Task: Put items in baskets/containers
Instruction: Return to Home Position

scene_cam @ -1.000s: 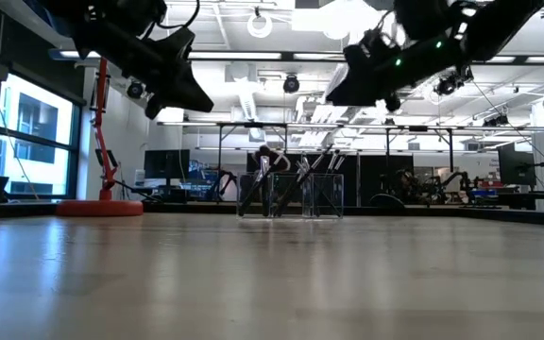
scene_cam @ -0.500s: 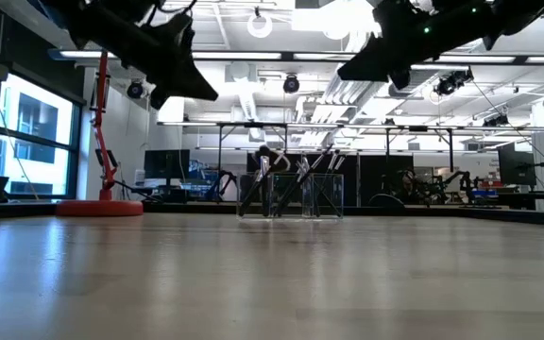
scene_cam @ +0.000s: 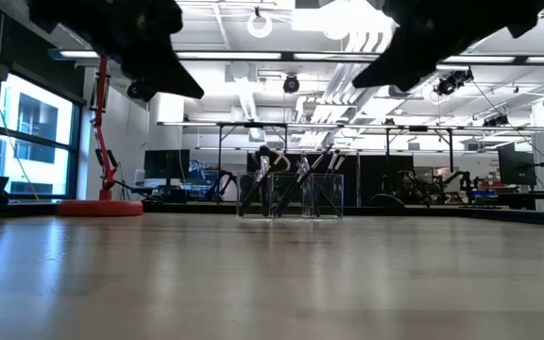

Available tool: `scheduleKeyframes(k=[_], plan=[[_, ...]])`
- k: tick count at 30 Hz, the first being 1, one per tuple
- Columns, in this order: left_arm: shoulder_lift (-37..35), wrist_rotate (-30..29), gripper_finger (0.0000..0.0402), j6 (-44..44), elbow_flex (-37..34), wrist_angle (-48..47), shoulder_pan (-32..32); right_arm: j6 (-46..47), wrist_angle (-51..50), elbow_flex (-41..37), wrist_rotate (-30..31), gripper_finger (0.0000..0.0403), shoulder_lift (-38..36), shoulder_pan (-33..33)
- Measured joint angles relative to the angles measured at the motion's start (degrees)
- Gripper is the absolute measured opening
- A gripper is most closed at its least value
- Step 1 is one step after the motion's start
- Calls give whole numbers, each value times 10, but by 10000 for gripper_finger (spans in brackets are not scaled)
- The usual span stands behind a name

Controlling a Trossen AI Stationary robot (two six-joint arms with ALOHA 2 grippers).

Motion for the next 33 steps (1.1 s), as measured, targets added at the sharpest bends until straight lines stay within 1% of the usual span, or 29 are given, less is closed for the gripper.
scheduleKeyframes(k=[3, 7, 11, 13, 16, 18, 20, 24, 26, 29, 30, 33], plan=[[-15, -19, 0, -3, -43, 48, -32, 0, -21, 0, 2, 2, 0, 24], [-74, -33, 0, -4, -117, 130, -57, 10, -33, 0, 10, 2, -3, 37], [-149, -12, 0, 1, -198, 202, -62, 11, -34, 0, 15, 2, -7, 35], [-183, -5, 0, 12, -232, 222, -61, 11, -34, 0, 16, 1, -7, 31], [-226, -4, 0, 36, -270, 233, -61, 18, -30, 0, 19, 1, -7, 25], [-247, 10, 0, 58, -286, 252, -61, 33, -27, 0, 27, 1, -7, 21], [-259, 23, 0, 74, -295, 250, -61, 44, -20, 0, 34, 1, -7, 17], [-291, 26, 0, 90, -323, 245, -61, 50, -11, 0, 48, 1, -7, 8], [-315, 45, 0, 91, -338, 247, -56, 61, -5, 0, 57, 1, -7, 5], [-361, 94, 0, 94, -354, 234, -31, 85, -5, 0, 67, 1, -7, 2], [-378, 103, 0, 100, -355, 230, -20, 89, -5, 0, 69, 1, -7, 2], [-426, 117, 0, 117, -355, 178, 15, 94, -5, 0, 88, 1, -7, 2]])
